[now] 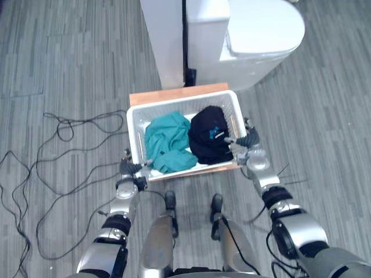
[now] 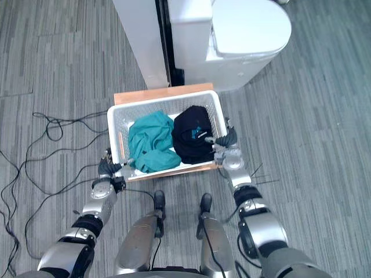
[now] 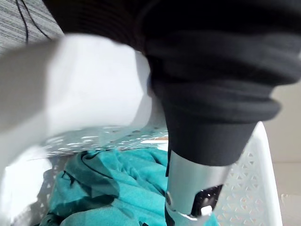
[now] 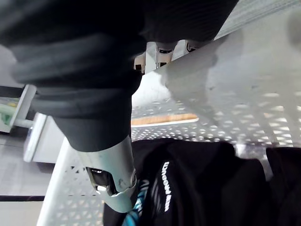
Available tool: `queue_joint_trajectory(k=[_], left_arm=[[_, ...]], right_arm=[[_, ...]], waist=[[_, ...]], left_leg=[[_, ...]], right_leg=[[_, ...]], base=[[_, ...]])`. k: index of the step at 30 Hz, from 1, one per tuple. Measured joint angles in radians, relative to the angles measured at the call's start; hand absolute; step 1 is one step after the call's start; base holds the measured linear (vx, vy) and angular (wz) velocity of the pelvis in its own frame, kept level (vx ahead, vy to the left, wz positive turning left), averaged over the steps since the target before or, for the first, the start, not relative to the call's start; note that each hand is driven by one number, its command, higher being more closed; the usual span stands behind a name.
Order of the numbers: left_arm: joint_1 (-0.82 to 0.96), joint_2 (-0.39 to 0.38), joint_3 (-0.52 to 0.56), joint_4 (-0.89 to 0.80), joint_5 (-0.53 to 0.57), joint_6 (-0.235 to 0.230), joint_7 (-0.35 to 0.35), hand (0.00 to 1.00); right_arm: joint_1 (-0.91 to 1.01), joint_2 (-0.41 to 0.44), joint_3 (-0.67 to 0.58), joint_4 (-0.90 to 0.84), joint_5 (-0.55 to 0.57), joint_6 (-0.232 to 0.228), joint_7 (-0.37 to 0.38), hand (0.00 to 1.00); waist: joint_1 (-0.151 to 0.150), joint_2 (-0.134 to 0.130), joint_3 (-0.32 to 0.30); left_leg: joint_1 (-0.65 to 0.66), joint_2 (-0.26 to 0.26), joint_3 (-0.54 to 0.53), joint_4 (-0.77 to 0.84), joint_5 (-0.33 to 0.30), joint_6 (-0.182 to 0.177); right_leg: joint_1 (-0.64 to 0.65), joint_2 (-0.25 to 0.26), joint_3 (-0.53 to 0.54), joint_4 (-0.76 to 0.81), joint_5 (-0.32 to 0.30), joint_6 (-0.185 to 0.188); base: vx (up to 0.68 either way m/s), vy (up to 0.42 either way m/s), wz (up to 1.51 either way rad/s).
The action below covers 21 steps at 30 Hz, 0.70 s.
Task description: Pick up the laundry basket with both hands and put the clothes into the washing machine.
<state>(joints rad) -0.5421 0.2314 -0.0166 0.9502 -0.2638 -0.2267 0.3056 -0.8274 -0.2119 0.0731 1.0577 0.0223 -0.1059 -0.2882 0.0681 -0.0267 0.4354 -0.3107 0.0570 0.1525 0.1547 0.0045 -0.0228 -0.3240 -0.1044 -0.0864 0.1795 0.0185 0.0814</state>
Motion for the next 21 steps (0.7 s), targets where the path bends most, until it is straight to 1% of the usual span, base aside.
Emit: queue_joint_trajectory(k=[1,2,4,5,8,13,15,18,19,20,21], left_arm=[[-0.030,0.006,-0.005,0.007,0.000,0.000,0.004,0.00],[-0.062,0.022,-0.018,0.008,0.000,-0.002,0.006,1.00],[-0.097,0.029,-0.024,0.009,0.000,-0.002,0.006,1.00],[-0.107,0.027,-0.024,0.010,0.000,-0.001,0.007,1.00],[-0.107,0.028,-0.035,0.004,0.000,-0.002,0.010,1.00],[-0.098,0.037,-0.060,-0.028,0.000,-0.002,0.048,1.00],[-0.073,0.047,-0.064,-0.080,0.000,0.001,0.056,1.00],[0.016,0.045,-0.065,-0.207,-0.003,0.004,0.071,1.00],[0.062,0.043,-0.065,-0.269,-0.002,0.004,0.074,1.00],[0.123,0.036,-0.065,-0.348,-0.002,0.004,0.081,1.00],[0.160,0.035,-0.065,-0.388,-0.002,0.004,0.086,1.00]], right_arm=[[-0.021,-0.001,0.000,0.017,0.002,0.001,-0.001,0.00],[-0.043,-0.006,-0.002,0.026,0.002,0.001,-0.006,0.00],[-0.051,-0.016,-0.002,0.028,0.002,0.002,-0.014,0.00],[-0.051,-0.015,-0.003,0.028,0.002,0.002,-0.020,1.00],[-0.052,-0.015,-0.002,0.028,0.003,0.000,-0.033,1.00],[-0.045,-0.014,0.006,0.013,0.004,-0.001,-0.039,1.00],[-0.025,-0.014,0.005,-0.025,0.005,0.007,-0.041,1.00],[0.071,-0.012,0.003,-0.148,0.007,0.022,-0.052,1.00],[0.119,-0.010,0.001,-0.210,0.006,0.035,-0.064,1.00],[0.175,-0.003,0.002,-0.289,0.006,0.044,-0.071,1.00],[0.205,0.000,0.003,-0.327,0.005,0.046,-0.074,1.00]], waist=[[0.001,0.003,0.002],[-0.001,0.005,0.003],[-0.003,0.006,0.003],[-0.003,0.006,0.003],[-0.006,0.006,0.003],[-0.006,0.006,0.005],[-0.006,0.006,0.028],[-0.008,0.006,0.030],[-0.012,0.006,0.031],[-0.025,0.006,0.030],[-0.027,0.006,0.030]], left_leg=[[-0.015,0.000,-0.002,-0.001,0.005,0.000],[-0.036,-0.001,-0.009,-0.002,0.015,0.002],[-0.051,-0.003,-0.016,-0.008,0.024,0.003],[-0.052,-0.004,-0.018,-0.011,0.026,0.004],[-0.051,-0.006,-0.020,-0.016,0.029,0.004],[-0.036,-0.009,-0.029,-0.055,0.055,0.002],[-0.017,-0.007,-0.030,-0.061,0.055,0.001],[-0.001,-0.008,-0.030,-0.087,0.064,-0.003],[0.007,-0.007,-0.030,-0.089,0.064,-0.003],[0.029,-0.007,-0.032,-0.096,0.064,-0.003],[0.044,-0.007,-0.032,-0.104,0.064,-0.003]], right_leg=[[-0.016,0.000,-0.001,0.001,0.003,0.000],[-0.033,-0.001,-0.008,0.000,0.008,0.000],[-0.045,-0.002,-0.017,-0.001,0.010,0.000],[-0.046,-0.003,-0.020,-0.002,0.010,0.000],[-0.046,-0.004,-0.022,-0.004,0.010,0.000],[-0.044,-0.004,-0.031,-0.004,0.010,-0.001],[-0.025,-0.002,-0.033,-0.006,0.010,-0.001],[-0.020,-0.002,-0.033,-0.011,0.009,-0.002],[-0.007,-0.002,-0.035,-0.018,0.009,-0.002],[0.018,-0.001,-0.040,-0.031,0.009,-0.002],[0.032,-0.001,-0.040,-0.034,0.009,-0.002]], base=[[-0.03,-0.005,0.05],[-0.01,-0.008,0.14],[0.01,-0.006,0.14],[0.02,0.006,0.05],[0.01,0.004,0.02],[0.00,-0.002,0.06],[0.00,0.000,0.00],[0.02,0.000,0.00],[0.07,0.002,0.05],[0.08,0.004,0.06],[0.10,0.017,0.02]])
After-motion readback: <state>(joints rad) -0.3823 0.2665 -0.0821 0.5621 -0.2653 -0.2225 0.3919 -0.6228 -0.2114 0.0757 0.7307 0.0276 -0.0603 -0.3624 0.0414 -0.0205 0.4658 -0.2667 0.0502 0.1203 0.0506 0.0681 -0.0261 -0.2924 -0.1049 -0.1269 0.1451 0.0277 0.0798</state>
